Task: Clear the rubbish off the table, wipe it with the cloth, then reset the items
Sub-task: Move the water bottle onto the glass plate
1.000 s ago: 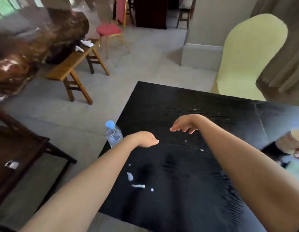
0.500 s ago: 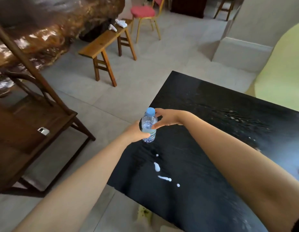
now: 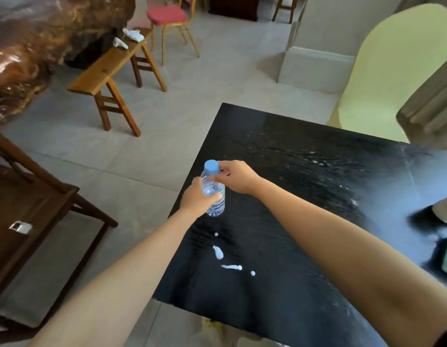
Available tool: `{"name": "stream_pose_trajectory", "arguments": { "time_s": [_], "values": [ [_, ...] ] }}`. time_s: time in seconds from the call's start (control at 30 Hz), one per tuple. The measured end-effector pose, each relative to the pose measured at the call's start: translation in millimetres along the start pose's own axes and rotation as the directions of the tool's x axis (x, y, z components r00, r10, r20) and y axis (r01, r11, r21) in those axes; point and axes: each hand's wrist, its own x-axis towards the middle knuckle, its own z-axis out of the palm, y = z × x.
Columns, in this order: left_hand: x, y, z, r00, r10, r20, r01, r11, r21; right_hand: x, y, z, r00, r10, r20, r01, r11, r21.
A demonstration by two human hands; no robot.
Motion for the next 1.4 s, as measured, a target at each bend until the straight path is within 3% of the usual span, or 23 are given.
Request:
{"name": "stream_pose_trajectory", "arguments": {
  "time_s": [0.33,0.7,0.87,1.0,1.13,1.4],
  "values": [
    [-3.8,85.4,29.3,0.949,0.316,0.004,-0.311,0.934,-0.178,-47.7,18.9,-92.8,0.925,0.109,-0.365,-0.049,0.984,0.169],
    [-43.2,239.5,148.6,0.800,0.561,0.211,-0.491,0.815,-0.308,-169.6,115.1,-208.6,0.833,0.294,-0.469,-0.242,0.955,0.170],
    [-83.5,305.3,225.8,0.725,0.609,0.322,-0.484,0.782,-0.392,-247.4,175.4,-256.9,0.693,0.407,-0.595,-0.363,0.910,0.201],
    [-110.4,348.8,286.7,0.618,0.664,0.421,-0.509,0.746,-0.430,-306.2,221.6,-287.2,0.598,0.459,-0.657,-0.409,0.880,0.242],
    [-132.5,378.4,356.8,0.482,0.657,0.580,-0.530,0.746,-0.404,-364.3,270.8,-301.6,0.510,0.532,-0.676,-0.422,0.840,0.342],
    [-149.3,398.7,478.8,0.319,0.586,0.745,-0.612,0.728,-0.309,-434.6,366.1,-304.4,0.319,0.662,-0.679,-0.453,0.735,0.504]
  ]
}}
